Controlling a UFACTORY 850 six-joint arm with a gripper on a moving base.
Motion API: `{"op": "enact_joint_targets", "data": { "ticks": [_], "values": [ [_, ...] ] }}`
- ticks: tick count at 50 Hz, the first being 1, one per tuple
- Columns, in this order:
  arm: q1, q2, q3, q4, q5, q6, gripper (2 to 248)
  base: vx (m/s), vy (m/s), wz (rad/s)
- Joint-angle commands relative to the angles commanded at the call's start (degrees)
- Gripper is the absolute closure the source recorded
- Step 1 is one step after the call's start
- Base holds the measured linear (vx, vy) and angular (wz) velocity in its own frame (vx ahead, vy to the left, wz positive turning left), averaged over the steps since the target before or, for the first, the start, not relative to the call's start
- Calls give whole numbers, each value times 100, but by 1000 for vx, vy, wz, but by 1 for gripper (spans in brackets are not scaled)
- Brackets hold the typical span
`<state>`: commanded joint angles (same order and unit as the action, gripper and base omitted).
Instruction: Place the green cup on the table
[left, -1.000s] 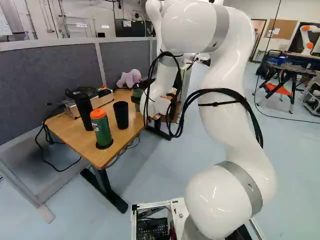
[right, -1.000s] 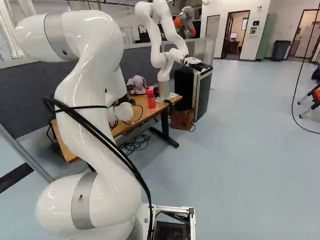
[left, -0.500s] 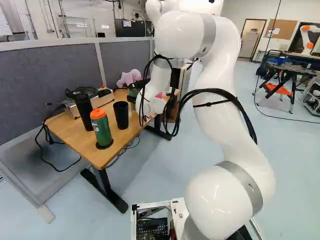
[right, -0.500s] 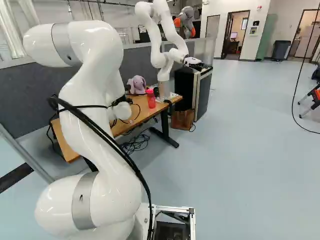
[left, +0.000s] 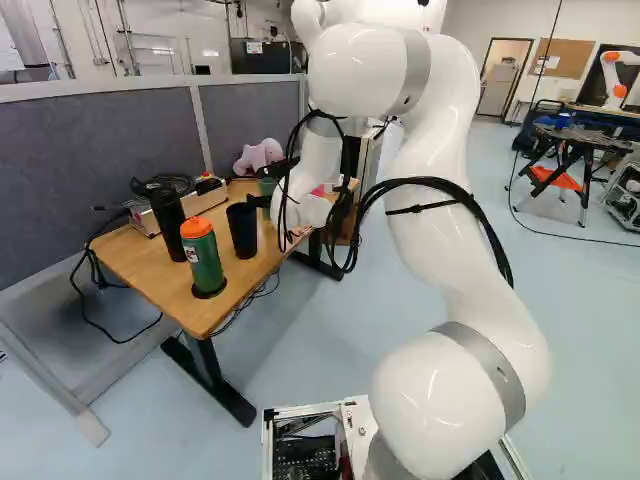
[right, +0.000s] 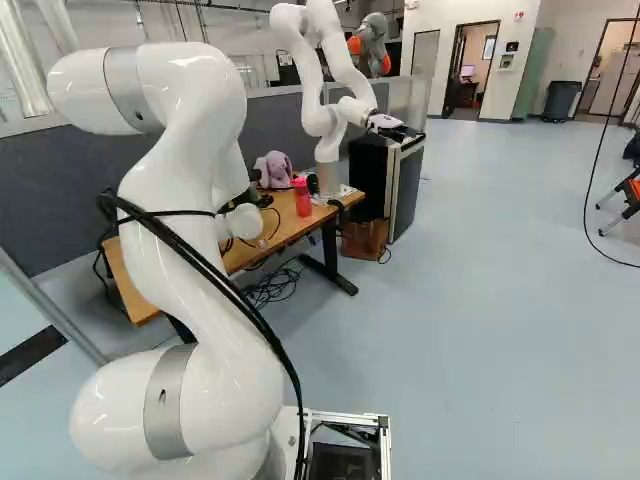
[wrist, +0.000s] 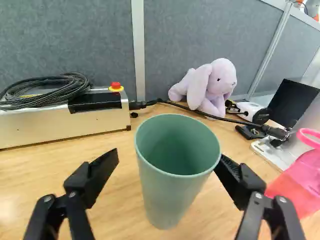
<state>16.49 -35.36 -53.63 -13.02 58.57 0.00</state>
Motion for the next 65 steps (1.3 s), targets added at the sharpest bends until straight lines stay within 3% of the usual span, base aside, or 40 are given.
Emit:
{"op": "enact_joint_targets", "data": {
  "ticks": [1,2,45,65],
  "values": [
    [0,0,0,0,0,0,22,0,0,0],
    [0,0,0,0,0,0,3,0,0,0],
    [0,32,9,0,0,0,3,0,0,0],
    [-37,666,583,0,0,0,3,0,0,0]
  ]
}}
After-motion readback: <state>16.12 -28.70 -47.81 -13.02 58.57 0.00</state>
